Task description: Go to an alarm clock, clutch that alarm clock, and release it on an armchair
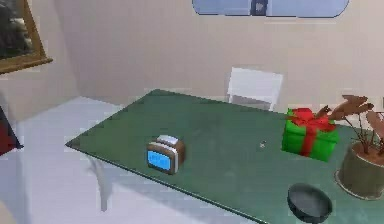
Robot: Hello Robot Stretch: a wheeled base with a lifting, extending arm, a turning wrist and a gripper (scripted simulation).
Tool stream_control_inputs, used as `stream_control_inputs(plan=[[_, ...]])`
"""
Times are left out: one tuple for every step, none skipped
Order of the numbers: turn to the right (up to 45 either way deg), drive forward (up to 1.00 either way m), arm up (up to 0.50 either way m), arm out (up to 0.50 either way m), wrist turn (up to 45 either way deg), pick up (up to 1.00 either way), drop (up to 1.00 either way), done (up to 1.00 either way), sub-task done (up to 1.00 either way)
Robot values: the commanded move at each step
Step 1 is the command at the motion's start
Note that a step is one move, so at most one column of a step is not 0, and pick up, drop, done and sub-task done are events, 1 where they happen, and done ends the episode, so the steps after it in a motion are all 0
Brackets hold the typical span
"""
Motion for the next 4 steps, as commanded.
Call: stream_control_inputs(plan=[[-45.0,0.00,0.00,0.00,0.0,0.00,0.00,0.00,0.00],[-45.0,0.00,0.00,0.00,0.0,0.00,0.00,0.00,0.00],[0.0,0.00,0.50,0.00,0.0,0.00,0.00,0.00,0.00],[0.0,0.00,0.26,0.00,0.0,0.00,0.00,0.00,0.00]])
